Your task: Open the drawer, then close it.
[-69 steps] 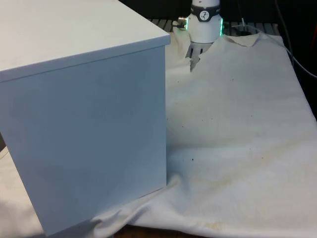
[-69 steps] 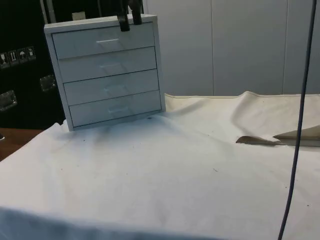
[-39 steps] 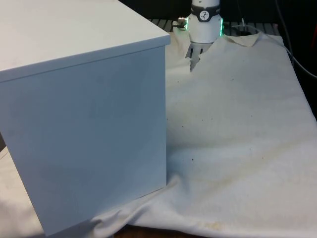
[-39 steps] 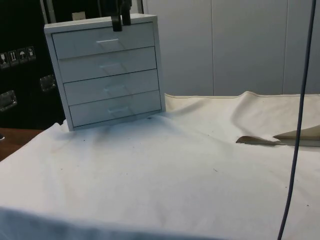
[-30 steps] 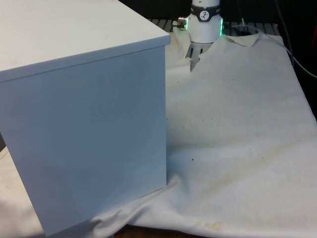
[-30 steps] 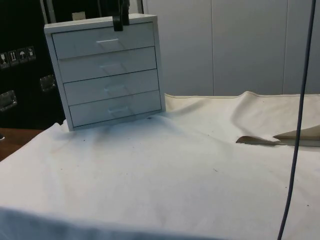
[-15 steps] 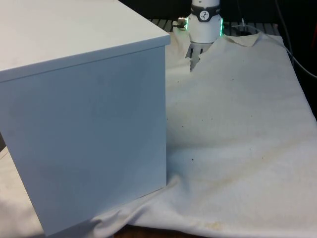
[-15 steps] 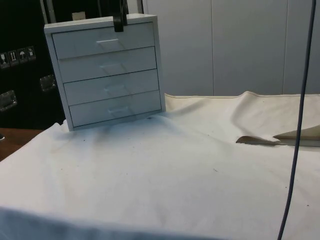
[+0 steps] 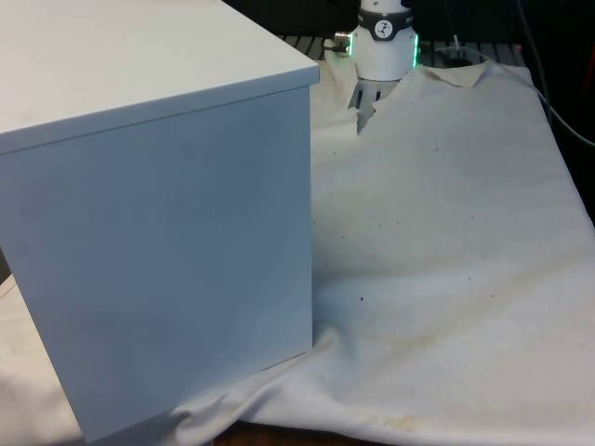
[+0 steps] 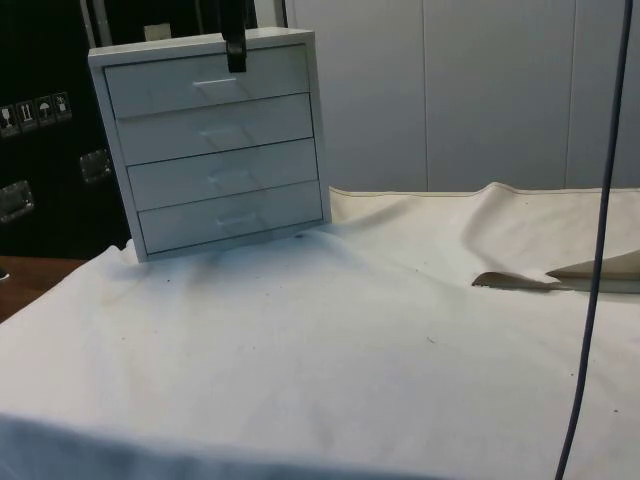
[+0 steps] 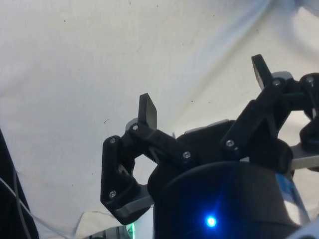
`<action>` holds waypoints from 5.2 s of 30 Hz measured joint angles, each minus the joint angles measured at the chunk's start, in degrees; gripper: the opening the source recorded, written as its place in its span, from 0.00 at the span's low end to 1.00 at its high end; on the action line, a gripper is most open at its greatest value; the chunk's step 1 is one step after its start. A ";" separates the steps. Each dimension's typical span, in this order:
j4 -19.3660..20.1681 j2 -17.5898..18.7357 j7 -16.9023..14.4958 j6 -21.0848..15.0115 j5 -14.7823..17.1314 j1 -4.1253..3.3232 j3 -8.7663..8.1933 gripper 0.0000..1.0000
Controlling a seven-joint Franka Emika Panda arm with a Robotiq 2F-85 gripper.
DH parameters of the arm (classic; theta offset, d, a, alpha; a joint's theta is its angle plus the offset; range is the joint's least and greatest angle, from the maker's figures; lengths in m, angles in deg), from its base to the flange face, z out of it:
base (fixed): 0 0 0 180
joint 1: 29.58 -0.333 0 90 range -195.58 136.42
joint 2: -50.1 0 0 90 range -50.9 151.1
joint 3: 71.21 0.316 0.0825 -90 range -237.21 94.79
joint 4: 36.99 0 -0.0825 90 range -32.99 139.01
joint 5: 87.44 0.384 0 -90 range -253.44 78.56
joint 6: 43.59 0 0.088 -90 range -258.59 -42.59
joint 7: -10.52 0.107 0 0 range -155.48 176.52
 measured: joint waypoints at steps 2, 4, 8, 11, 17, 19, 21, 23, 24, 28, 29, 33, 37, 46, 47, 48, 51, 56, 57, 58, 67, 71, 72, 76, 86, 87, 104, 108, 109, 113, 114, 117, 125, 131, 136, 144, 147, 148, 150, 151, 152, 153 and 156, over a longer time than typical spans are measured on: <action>0.17 0.06 -0.34 -0.40 0.00 0.00 -0.06 1.00; 0.40 0.11 -1.09 -1.43 0.00 0.00 -0.17 1.00; 1.20 0.40 -2.52 -4.13 0.00 0.11 -0.63 1.00; 1.38 0.86 -3.27 -5.44 0.00 0.11 -0.80 1.00; 1.55 1.66 -4.64 -7.62 -0.34 0.11 -1.26 1.00; 1.55 1.78 -4.76 -7.85 -0.57 0.11 -1.32 1.00; 1.55 2.06 -4.87 -8.25 -1.26 0.11 -1.49 1.00; 1.49 2.35 -4.98 -8.71 -1.78 0.11 -1.60 1.00; 1.49 2.35 -4.98 -8.71 -1.78 0.11 -1.60 1.00; 1.03 3.32 -5.50 -9.74 -2.69 0.11 -2.06 1.00; 0.92 3.61 -5.61 -9.97 -2.81 0.11 -2.18 1.00; 0.74 4.64 -5.96 -11.46 -3.38 0.11 -2.58 1.00; 0.69 5.61 -6.19 -13.52 -3.50 0.17 -3.04 1.00; 0.97 7.68 -6.47 -19.02 -3.50 0.17 -4.01 1.00; 0.97 7.91 -6.59 -19.54 -3.50 0.17 -4.18 1.00; 0.97 8.14 -6.70 -20.11 -3.50 0.17 -4.30 1.00; 0.97 8.71 -7.39 -21.31 -3.55 0.17 -4.76 1.00; 0.97 9.40 -8.19 -22.46 -4.24 0.17 -5.33 1.00; 0.97 9.51 -8.25 -22.57 -4.64 0.17 -5.39 1.00; 0.97 9.63 -8.37 -22.63 -4.93 0.17 -5.39 1.00; 0.97 10.49 -9.80 -22.92 -7.33 0.17 -5.50 1.00; 0.97 10.83 -10.49 -22.98 -8.37 0.17 -5.50 1.00; 0.97 10.94 -10.60 -22.98 -8.65 0.17 -5.56 1.00; 0.97 11.17 -11.00 -23.03 -9.45 0.17 -5.61 1.00; 1.15 12.95 -12.78 -24.18 -10.49 0.29 -7.28 1.00; 1.26 13.12 -12.78 -24.47 -10.49 0.29 -7.33 1.00; 1.78 13.52 -10.66 -26.18 -11.57 -0.06 -7.39 1.00; 1.72 13.64 -8.82 -26.18 -13.46 -0.11 -7.33 1.00; 1.72 13.69 -8.25 -26.18 -14.09 -0.11 -7.33 1.00; 1.72 13.69 -5.61 -26.18 -16.73 -0.34 -7.28 1.00; 1.72 13.69 -5.16 -26.18 -17.07 -0.40 -7.28 1.00; 1.72 13.69 -4.24 -26.18 -17.82 -0.57 -7.22 1.00; 2.29 13.41 0.11 -26.18 -21.72 -1.26 -6.82 1.00; 3.95 13.29 3.15 -27.33 -24.64 -1.55 -6.82 1.00; 4.30 13.29 4.01 -28.02 -25.55 -1.55 -7.05 1.00; 4.13 13.35 7.91 -28.02 -29.68 -1.55 -7.16 1.00; 4.01 13.46 9.40 -28.02 -31.23 -1.55 -7.05 1.00; 4.01 13.46 9.68 -28.02 -31.46 -1.55 -7.05 1.00; 4.01 13.46 9.85 -28.02 -31.57 -1.55 -6.99 0.89; 4.01 13.46 9.85 -28.02 -31.57 -1.55 -6.99 0.84; 4.01 13.46 9.85 -28.02 -31.57 -1.55 -6.93 0.84; 4.01 13.52 9.85 -28.02 -31.57 -1.55 -6.93 0.78; 3.95 13.52 9.91 -28.02 -31.63 -1.55 -6.93 0.60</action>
